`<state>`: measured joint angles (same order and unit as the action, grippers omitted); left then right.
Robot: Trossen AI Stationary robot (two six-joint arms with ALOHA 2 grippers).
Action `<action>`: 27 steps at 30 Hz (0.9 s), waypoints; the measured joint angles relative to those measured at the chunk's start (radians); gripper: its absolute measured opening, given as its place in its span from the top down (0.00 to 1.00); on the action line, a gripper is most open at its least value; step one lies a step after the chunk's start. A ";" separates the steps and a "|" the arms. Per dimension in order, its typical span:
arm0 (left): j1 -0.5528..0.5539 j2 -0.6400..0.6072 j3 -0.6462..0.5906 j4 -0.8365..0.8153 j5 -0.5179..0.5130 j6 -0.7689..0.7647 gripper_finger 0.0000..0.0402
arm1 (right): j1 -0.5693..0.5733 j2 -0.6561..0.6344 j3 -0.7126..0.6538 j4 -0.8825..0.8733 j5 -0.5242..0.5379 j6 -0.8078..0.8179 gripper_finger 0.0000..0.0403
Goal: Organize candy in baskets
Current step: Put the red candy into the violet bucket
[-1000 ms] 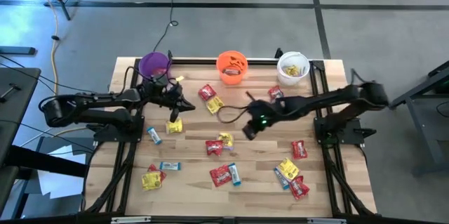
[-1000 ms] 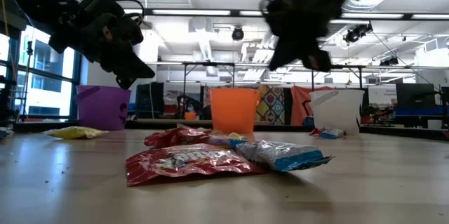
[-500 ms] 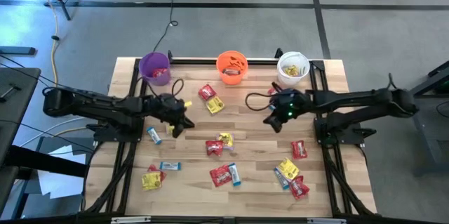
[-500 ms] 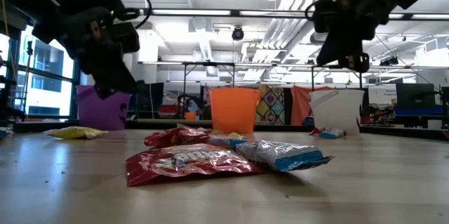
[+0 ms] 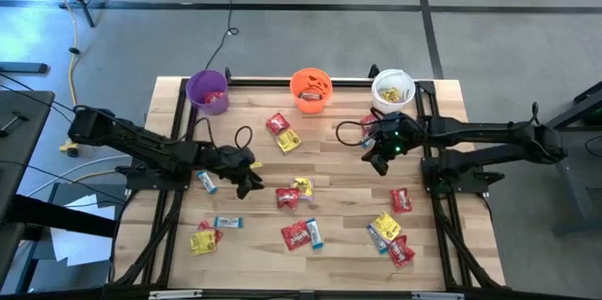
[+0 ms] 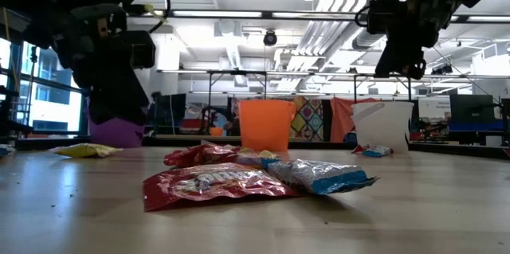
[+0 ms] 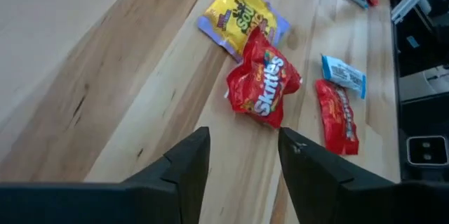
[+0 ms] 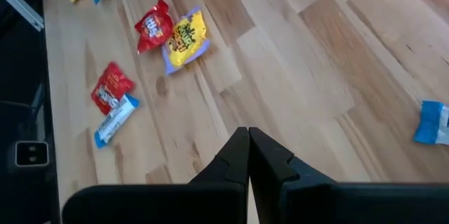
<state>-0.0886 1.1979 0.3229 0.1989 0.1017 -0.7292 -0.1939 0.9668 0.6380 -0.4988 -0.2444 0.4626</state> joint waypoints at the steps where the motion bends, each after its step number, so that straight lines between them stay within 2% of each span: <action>1: 0.000 0.018 0.009 -0.001 0.000 0.000 0.60 | -0.004 0.000 0.000 -0.002 -0.001 -0.010 1.00; 9: 0.000 0.193 0.145 -0.022 0.000 0.065 0.59 | -0.034 0.000 0.000 -0.038 -0.025 -0.055 1.00; 14: 0.000 0.305 0.209 -0.049 -0.001 0.099 0.54 | -0.049 0.001 0.000 -0.045 -0.049 -0.071 1.00; 21: 0.004 0.365 0.247 -0.043 -0.001 0.134 0.46 | -0.049 0.001 0.000 -0.074 -0.055 -0.086 1.00; 27: 0.004 0.415 0.253 -0.024 0.017 0.174 0.46 | -0.049 0.000 0.000 -0.084 -0.055 -0.105 1.00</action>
<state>-0.0847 1.6125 0.5759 0.1753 0.1191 -0.5553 -0.2424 0.9672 0.6384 -0.5827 -0.2996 0.3576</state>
